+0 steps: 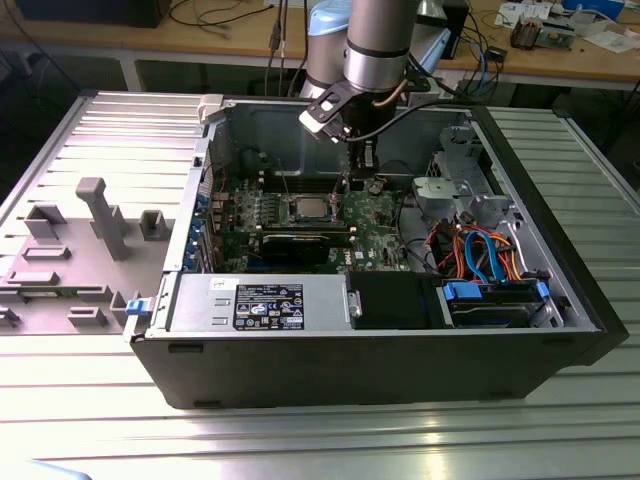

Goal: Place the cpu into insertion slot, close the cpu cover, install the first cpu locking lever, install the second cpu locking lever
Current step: 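Close the cpu cover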

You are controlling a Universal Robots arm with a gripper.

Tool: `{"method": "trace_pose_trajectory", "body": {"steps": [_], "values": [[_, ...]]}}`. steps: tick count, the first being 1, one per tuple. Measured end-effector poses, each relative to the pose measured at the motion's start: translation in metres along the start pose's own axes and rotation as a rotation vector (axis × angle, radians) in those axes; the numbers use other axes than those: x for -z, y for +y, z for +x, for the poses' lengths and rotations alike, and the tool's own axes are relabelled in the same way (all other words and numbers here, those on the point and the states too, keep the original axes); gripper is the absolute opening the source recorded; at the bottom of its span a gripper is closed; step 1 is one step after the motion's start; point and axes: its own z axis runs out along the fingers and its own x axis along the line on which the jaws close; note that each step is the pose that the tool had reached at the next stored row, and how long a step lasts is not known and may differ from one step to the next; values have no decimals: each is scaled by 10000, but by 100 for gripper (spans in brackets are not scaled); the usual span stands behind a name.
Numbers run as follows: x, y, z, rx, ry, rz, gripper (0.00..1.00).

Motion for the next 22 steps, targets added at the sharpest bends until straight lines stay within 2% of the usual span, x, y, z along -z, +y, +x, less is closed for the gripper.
{"method": "trace_pose_trajectory", "body": {"steps": [22], "values": [[0,-78,2,0,0,0,11]]}}
